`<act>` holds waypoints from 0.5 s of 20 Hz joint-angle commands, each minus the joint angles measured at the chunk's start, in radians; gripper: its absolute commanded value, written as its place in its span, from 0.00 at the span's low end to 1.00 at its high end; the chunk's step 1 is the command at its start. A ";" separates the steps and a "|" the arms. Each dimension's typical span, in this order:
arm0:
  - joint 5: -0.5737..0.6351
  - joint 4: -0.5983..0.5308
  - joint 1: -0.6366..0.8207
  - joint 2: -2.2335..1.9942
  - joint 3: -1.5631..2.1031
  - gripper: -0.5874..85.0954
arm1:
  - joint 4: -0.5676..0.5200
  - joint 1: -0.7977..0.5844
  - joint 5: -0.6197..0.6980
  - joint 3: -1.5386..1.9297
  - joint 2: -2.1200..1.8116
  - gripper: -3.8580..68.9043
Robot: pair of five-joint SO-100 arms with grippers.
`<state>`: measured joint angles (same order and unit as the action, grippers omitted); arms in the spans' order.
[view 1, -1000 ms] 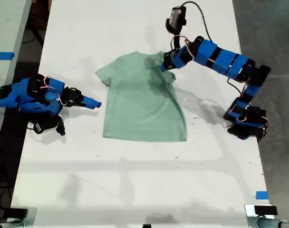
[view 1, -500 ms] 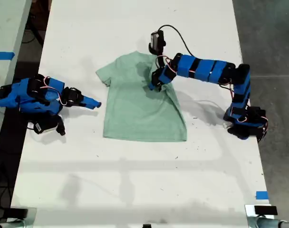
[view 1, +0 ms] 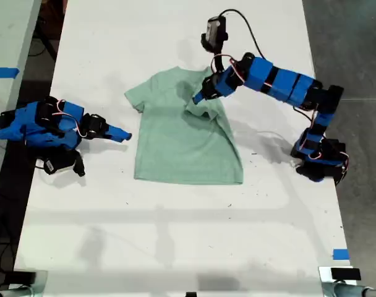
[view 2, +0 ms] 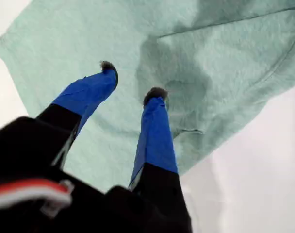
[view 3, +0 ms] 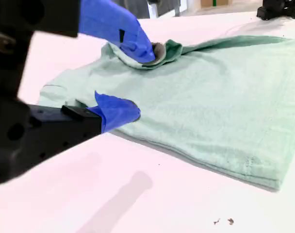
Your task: Fold t shirt
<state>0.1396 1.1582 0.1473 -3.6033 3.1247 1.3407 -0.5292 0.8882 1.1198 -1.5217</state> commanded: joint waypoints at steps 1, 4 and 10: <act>0.006 -0.015 0.011 -0.005 -0.009 0.19 | 0.072 -0.061 0.003 -0.051 -0.202 0.24; 0.006 -0.015 0.011 -0.005 -0.009 0.19 | 0.164 -0.126 -0.049 0.057 -0.382 0.23; 0.006 -0.015 0.011 -0.005 -0.009 0.19 | 0.245 -0.130 -0.183 0.469 -0.933 0.18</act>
<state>0.1396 1.1582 0.1473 -3.6033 3.1247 1.5815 -0.6657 0.7486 1.4941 -2.2350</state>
